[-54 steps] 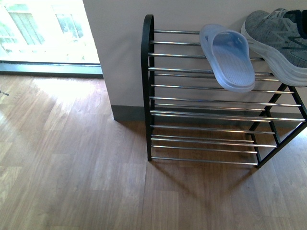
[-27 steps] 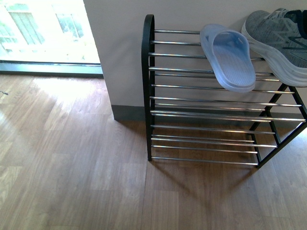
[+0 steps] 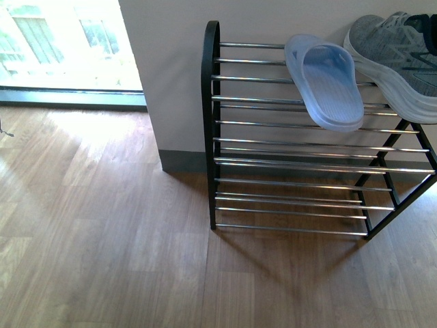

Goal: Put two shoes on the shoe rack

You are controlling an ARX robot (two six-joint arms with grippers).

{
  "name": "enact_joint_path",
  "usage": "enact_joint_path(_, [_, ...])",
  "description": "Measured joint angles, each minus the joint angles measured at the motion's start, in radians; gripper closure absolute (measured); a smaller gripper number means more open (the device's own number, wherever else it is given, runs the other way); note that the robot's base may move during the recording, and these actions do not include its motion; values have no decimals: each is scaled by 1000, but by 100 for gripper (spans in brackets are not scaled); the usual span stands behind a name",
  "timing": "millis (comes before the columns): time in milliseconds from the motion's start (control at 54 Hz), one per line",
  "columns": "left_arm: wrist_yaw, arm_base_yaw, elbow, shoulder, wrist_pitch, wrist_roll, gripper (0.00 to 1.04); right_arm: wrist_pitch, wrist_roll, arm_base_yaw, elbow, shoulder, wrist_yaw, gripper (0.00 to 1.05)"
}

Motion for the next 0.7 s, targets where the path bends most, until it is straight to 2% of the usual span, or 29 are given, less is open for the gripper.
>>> enact_joint_path(704, [0,0,0,0,0,0,103,-181,0,0,-50,-258,0,103])
